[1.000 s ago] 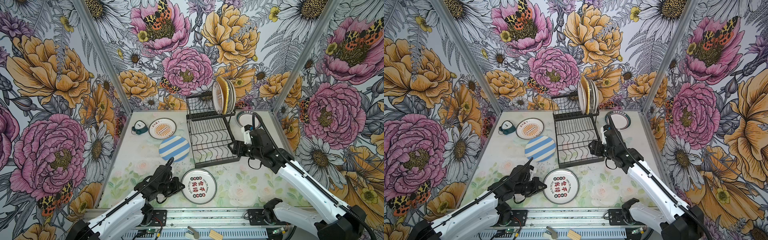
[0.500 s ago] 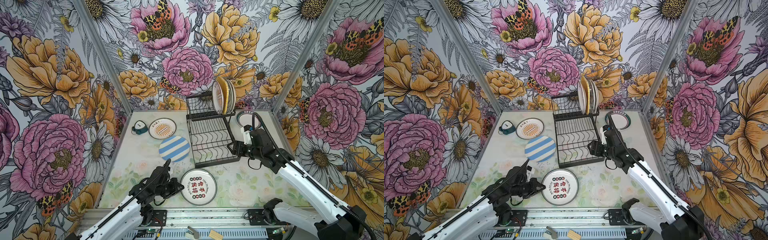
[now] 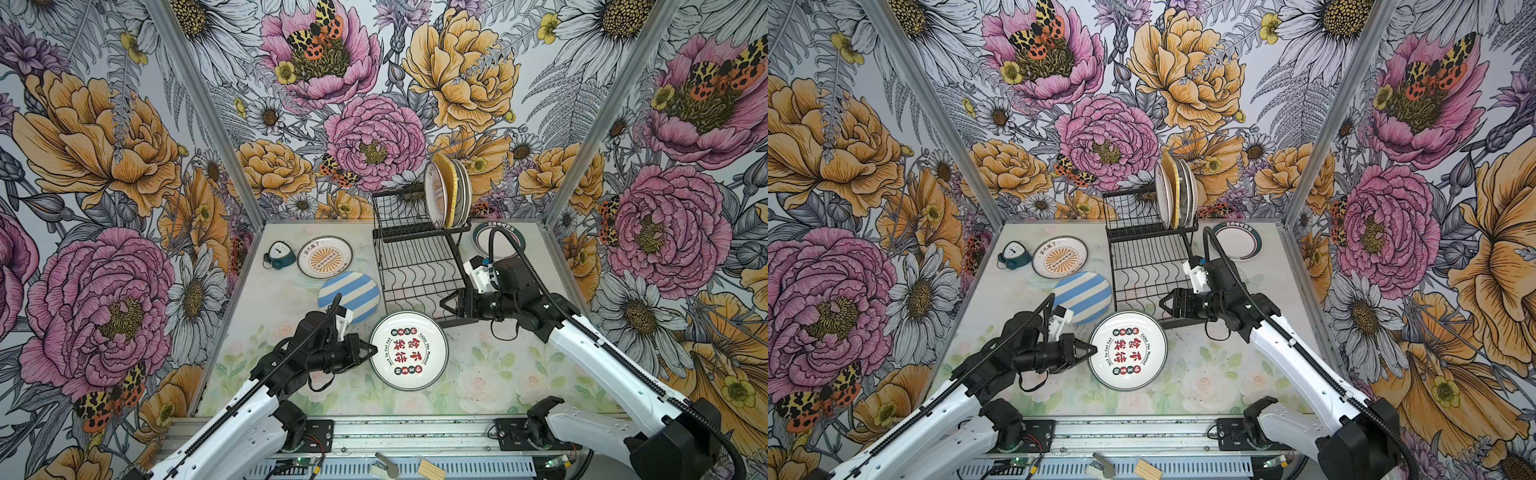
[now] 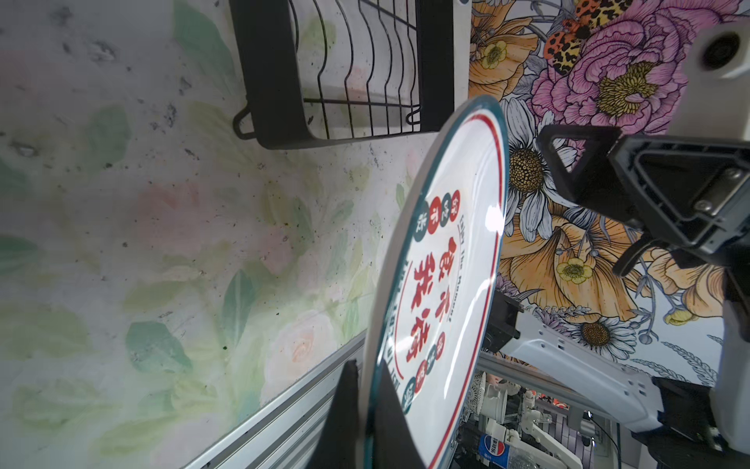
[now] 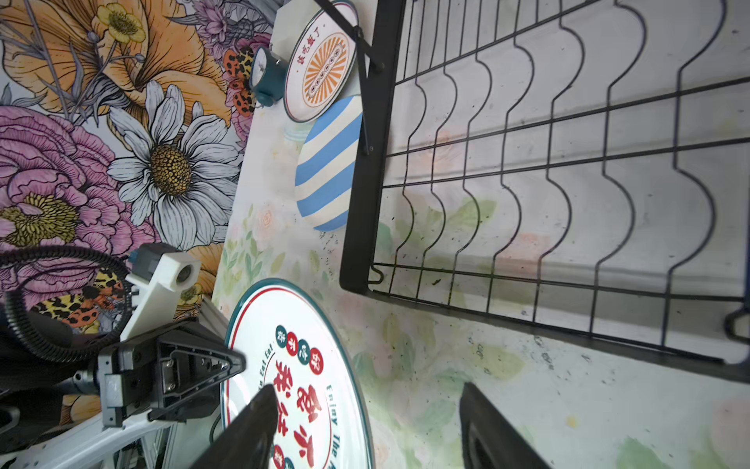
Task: Load the plates into the dish rack
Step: 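Grip the plate's opposite edge with the right gripper while the left gripper holds it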
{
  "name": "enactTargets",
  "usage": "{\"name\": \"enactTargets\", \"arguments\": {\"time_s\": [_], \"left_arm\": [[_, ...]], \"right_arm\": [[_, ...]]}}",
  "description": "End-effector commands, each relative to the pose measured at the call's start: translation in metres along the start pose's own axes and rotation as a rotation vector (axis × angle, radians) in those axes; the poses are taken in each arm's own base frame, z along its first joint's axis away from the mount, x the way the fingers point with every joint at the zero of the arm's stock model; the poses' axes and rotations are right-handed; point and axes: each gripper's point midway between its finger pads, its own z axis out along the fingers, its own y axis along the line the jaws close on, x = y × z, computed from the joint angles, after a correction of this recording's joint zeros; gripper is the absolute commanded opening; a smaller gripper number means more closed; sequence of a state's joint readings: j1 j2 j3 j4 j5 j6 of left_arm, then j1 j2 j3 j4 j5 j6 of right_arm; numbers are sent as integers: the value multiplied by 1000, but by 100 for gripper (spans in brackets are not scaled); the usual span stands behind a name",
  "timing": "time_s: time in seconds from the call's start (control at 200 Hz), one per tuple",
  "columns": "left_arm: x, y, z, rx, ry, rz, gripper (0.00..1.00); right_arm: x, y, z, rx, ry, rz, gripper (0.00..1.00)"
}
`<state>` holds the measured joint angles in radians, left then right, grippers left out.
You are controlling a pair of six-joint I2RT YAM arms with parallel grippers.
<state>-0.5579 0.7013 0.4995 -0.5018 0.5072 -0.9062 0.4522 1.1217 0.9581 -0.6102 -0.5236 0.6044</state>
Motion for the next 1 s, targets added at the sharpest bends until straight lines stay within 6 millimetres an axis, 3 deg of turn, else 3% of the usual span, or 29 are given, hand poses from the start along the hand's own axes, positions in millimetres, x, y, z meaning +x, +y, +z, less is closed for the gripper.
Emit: {"name": "enactTargets", "arguments": {"time_s": [0.0,0.285,0.495,0.706,0.996], "left_arm": [[-22,-33,-6,117,-42,88,0],[-51,-59,-7,188,-68,143,0],[-59,-69,-3,226,-67,159,0],[-61,-71,1,236,-58,163,0],[-58,-65,1,221,-55,152,0]], "right_arm": [[11,24,4,-154,77,-30,70],[26,32,12,-252,167,-5,63],[28,35,16,-295,193,8,56],[24,41,18,-333,189,13,42],[23,41,19,-338,183,17,9]]}}
